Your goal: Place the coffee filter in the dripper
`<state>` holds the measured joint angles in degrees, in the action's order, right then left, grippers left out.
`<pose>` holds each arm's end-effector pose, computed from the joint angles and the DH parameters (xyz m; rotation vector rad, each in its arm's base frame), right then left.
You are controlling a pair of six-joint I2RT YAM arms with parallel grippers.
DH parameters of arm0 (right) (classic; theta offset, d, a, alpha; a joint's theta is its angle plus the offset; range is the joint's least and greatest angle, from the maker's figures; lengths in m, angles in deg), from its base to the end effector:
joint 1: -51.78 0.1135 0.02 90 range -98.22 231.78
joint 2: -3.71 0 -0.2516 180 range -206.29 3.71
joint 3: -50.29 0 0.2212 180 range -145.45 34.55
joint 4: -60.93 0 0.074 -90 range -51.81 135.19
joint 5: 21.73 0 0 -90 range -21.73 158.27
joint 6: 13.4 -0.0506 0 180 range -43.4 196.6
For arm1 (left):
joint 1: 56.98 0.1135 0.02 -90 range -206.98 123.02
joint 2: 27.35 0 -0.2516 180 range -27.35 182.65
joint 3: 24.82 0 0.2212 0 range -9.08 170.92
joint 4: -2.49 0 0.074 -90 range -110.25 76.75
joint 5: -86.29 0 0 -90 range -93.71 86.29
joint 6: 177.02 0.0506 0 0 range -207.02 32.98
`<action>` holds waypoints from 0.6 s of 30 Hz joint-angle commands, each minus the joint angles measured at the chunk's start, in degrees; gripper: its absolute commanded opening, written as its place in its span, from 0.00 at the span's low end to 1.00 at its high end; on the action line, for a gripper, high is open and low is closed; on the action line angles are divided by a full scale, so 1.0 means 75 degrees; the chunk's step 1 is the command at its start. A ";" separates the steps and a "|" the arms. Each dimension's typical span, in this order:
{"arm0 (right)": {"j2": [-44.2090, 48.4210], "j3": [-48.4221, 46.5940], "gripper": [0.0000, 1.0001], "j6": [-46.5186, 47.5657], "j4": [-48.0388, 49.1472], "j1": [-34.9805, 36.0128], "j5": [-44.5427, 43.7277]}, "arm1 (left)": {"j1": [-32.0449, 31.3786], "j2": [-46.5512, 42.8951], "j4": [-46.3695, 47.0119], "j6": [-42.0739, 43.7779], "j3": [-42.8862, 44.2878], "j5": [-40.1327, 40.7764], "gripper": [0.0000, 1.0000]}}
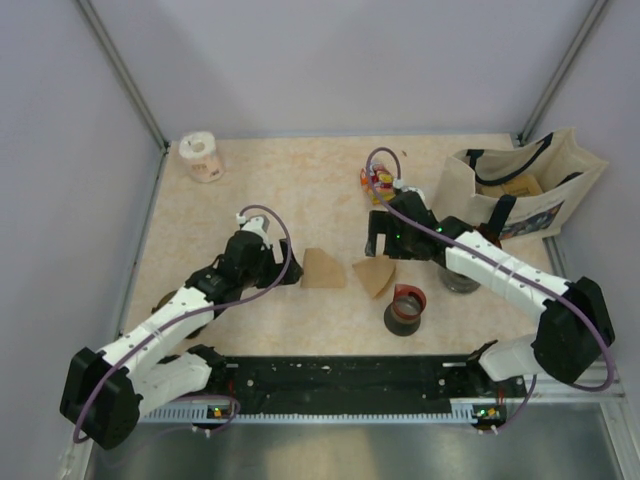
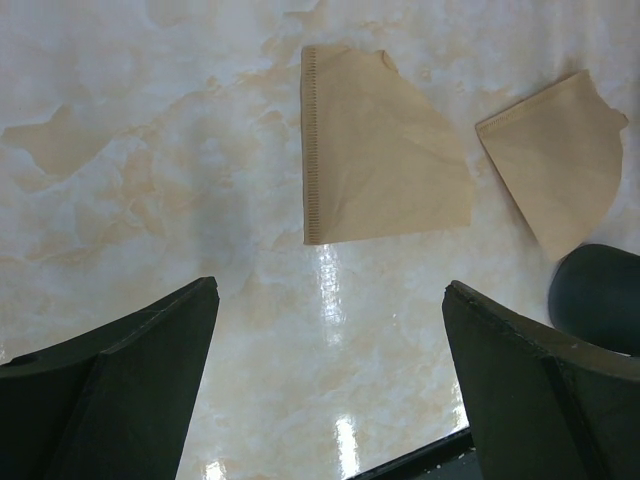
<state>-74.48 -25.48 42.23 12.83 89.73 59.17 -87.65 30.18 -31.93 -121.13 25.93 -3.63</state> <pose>0.2165 0.1587 0.2548 -0.0067 2.4721 0.3644 0.1706 -0.1011 0.2176 -0.0716 2.3588 -0.5720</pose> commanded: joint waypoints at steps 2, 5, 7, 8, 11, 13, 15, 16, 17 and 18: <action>-0.0261 0.0386 0.99 -0.0901 0.0213 -0.0338 0.0171 | 0.0035 -0.0101 0.0521 -0.0070 -0.0109 0.0037 0.99; -0.0449 0.0445 0.98 -0.1030 0.0202 -0.0408 0.0089 | 0.0024 -0.0113 0.0533 -0.0046 -0.0179 0.0060 0.99; -0.0601 0.0527 0.97 -0.1089 0.0225 -0.0455 0.0077 | 0.0035 -0.0125 0.0533 -0.0046 -0.0190 0.0072 0.99; -0.0660 0.0562 0.97 -0.1112 0.0271 -0.0478 0.0089 | 0.0024 -0.0113 0.0533 -0.0046 -0.0191 0.0060 0.99; -0.0824 0.0691 0.95 -0.1230 0.0423 -0.0572 0.0112 | 0.0024 -0.0137 0.0545 -0.0046 -0.0179 0.0072 0.99; -0.0941 0.0727 0.94 -0.1265 0.0482 -0.0607 0.0101 | 0.0024 -0.0148 0.0545 -0.0046 -0.0191 0.0084 0.99; -0.1058 0.0808 0.92 -0.1265 0.0599 -0.0654 0.0124 | 0.0024 -0.0195 0.0545 -0.0034 -0.0191 0.0095 0.99; -0.1117 0.0832 0.89 -0.1253 0.0658 -0.0666 0.0205 | 0.0024 -0.0195 0.0545 -0.0046 -0.0202 0.0107 0.99; -0.1175 0.0855 0.88 -0.1265 0.0751 -0.0678 0.0264 | 0.0024 -0.0207 0.0557 -0.0034 -0.0226 0.0119 0.99; -0.1234 0.0867 0.86 -0.1253 0.0833 -0.0689 0.0311 | 0.0024 -0.0219 0.0557 -0.0023 -0.0214 0.0130 0.99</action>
<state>-82.33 -19.51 33.88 15.54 85.18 60.13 -87.65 30.12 -30.22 -121.41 24.77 -3.59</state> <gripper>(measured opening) 0.887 0.990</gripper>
